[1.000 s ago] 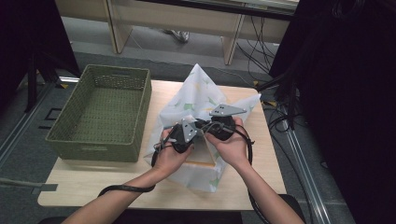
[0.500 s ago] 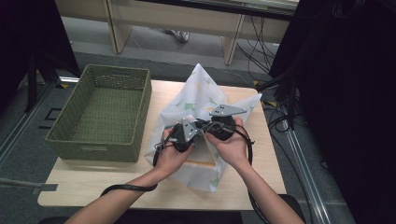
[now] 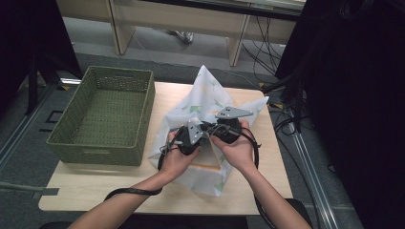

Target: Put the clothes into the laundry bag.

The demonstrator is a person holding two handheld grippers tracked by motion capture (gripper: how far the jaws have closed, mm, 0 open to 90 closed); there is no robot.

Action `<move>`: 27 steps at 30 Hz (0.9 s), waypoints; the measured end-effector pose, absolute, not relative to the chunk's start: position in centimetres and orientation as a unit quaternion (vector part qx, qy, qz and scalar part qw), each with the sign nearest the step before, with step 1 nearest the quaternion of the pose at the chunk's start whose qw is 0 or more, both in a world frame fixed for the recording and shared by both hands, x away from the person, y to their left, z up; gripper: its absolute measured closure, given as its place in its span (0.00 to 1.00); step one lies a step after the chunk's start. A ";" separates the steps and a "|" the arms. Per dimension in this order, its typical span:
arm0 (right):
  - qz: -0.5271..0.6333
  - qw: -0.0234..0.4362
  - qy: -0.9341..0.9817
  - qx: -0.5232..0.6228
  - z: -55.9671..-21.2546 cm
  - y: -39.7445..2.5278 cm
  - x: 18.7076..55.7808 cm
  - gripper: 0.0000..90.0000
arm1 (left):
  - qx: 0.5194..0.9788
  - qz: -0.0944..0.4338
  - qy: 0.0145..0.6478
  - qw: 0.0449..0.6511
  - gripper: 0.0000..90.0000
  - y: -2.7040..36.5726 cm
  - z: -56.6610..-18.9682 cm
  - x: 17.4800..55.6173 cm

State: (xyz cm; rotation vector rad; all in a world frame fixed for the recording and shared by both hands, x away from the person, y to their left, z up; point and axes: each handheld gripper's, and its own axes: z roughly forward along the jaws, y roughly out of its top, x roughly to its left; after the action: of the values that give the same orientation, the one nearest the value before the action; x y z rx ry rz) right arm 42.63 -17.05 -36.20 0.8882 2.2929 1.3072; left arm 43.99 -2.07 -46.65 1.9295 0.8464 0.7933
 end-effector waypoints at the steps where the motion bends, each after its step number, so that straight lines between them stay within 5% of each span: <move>1: 0.462 0.177 0.811 0.314 -36.2 -17.0 42.6 1.00 | 0.774 0.315 0.340 0.432 0.69 -2.1 -46.6 44.0; 27: 0.454 0.172 0.815 0.317 -36.7 -17.1 42.8 1.00 | 0.794 0.271 0.266 0.475 0.41 0.7 -44.8 41.3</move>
State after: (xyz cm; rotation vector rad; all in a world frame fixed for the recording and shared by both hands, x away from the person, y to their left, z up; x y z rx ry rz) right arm 42.84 -17.10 -36.69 0.8995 2.3121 1.2894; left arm 41.34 0.68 -44.82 1.9411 0.6510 0.6621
